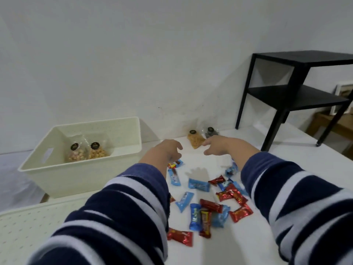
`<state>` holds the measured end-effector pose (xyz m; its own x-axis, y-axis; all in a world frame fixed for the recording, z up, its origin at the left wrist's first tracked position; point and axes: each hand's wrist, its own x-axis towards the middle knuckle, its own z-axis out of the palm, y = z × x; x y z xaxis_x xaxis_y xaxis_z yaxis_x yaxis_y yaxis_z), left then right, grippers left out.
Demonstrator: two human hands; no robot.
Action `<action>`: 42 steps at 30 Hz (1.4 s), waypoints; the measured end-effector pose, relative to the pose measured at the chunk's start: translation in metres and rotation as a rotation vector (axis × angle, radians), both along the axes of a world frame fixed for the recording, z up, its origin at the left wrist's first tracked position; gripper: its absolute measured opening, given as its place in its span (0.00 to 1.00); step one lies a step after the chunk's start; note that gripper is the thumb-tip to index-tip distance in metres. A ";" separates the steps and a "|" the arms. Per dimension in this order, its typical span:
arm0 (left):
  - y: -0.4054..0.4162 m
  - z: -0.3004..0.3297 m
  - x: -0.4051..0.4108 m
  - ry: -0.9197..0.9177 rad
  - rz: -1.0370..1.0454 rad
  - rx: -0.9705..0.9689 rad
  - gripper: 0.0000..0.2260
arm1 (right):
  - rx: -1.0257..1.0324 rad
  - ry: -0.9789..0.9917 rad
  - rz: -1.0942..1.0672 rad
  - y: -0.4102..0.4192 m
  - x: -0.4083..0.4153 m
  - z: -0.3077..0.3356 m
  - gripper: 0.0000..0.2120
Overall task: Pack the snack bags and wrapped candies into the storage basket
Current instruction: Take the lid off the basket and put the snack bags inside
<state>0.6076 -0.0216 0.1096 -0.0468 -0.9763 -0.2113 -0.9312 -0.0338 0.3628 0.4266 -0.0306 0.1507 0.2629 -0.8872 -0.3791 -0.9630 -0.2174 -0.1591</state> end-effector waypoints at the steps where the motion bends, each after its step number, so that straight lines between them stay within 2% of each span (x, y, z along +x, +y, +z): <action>1: -0.006 -0.004 -0.011 -0.013 0.009 0.023 0.16 | 0.006 0.005 0.010 -0.006 -0.011 -0.002 0.25; 6: -0.029 -0.021 -0.052 -0.029 0.027 0.073 0.16 | 0.077 -0.003 0.019 -0.038 -0.054 -0.016 0.28; 13: -0.071 -0.038 -0.062 -0.001 0.041 0.102 0.17 | 0.135 -0.037 0.002 -0.077 -0.079 -0.028 0.31; 19: -0.112 -0.062 -0.073 0.279 0.176 0.141 0.17 | 0.161 -0.086 -0.069 -0.125 -0.099 -0.055 0.27; 24: -0.158 -0.091 -0.076 0.412 0.296 0.163 0.21 | 0.182 -0.161 -0.124 -0.189 -0.110 -0.087 0.24; 28: -0.210 -0.119 -0.075 0.462 0.410 0.076 0.24 | 0.165 -0.261 -0.153 -0.259 -0.113 -0.117 0.23; 32: -0.254 -0.150 -0.086 0.530 0.508 -0.018 0.28 | 0.111 -0.499 -0.319 -0.322 -0.116 -0.155 0.23; 36: -0.277 -0.179 -0.102 0.679 0.619 -0.086 0.38 | 0.150 -0.599 -0.348 -0.355 -0.114 -0.186 0.31; 39: -0.285 -0.193 -0.107 0.640 0.674 -0.142 0.40 | 0.165 -0.628 -0.311 -0.367 -0.111 -0.203 0.35; 42: -0.291 -0.196 -0.107 0.637 0.700 -0.173 0.38 | 0.147 -0.671 -0.311 -0.373 -0.112 -0.210 0.36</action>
<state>0.5002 -0.3126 -0.0864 0.5018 -0.8420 -0.1980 -0.3466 -0.4055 0.8458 0.3148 -0.4031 -0.0593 0.2246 -0.9110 -0.3459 -0.6627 0.1174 -0.7396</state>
